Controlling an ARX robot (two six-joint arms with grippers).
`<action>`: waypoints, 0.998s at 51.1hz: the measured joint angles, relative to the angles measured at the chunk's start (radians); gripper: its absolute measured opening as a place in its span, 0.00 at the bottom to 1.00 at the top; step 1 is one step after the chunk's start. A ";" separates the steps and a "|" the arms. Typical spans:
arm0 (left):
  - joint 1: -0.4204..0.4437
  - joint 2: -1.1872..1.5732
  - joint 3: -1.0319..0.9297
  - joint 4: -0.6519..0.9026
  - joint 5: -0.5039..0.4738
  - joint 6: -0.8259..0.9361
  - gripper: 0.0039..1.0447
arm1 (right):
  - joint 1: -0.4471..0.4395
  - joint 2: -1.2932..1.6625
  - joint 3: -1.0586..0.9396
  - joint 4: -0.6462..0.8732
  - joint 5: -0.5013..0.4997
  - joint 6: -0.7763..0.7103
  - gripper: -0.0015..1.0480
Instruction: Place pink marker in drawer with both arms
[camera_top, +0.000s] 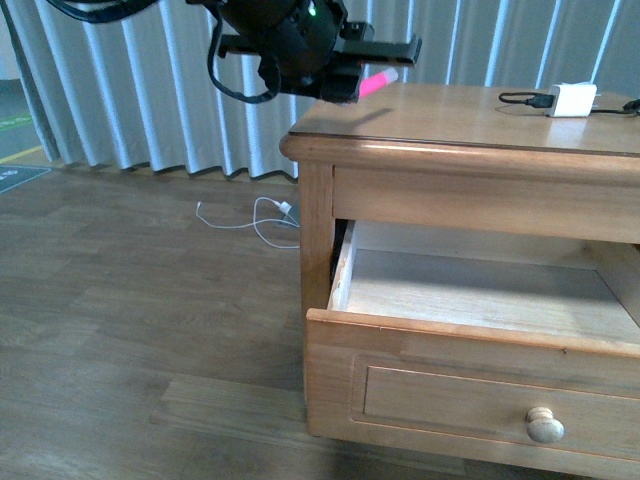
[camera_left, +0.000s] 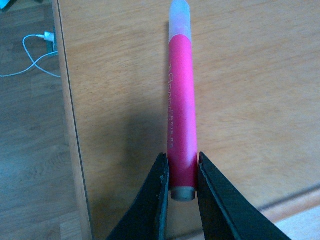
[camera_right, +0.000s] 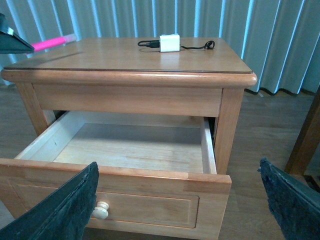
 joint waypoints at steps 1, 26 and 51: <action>0.000 -0.010 -0.013 0.007 0.004 0.000 0.13 | 0.000 0.000 0.000 0.000 0.000 0.000 0.92; -0.095 -0.406 -0.616 0.154 0.220 0.079 0.13 | 0.000 0.000 0.000 0.000 0.000 0.000 0.92; -0.151 -0.127 -0.495 0.174 0.131 0.101 0.13 | 0.000 0.000 0.000 0.000 0.000 0.000 0.92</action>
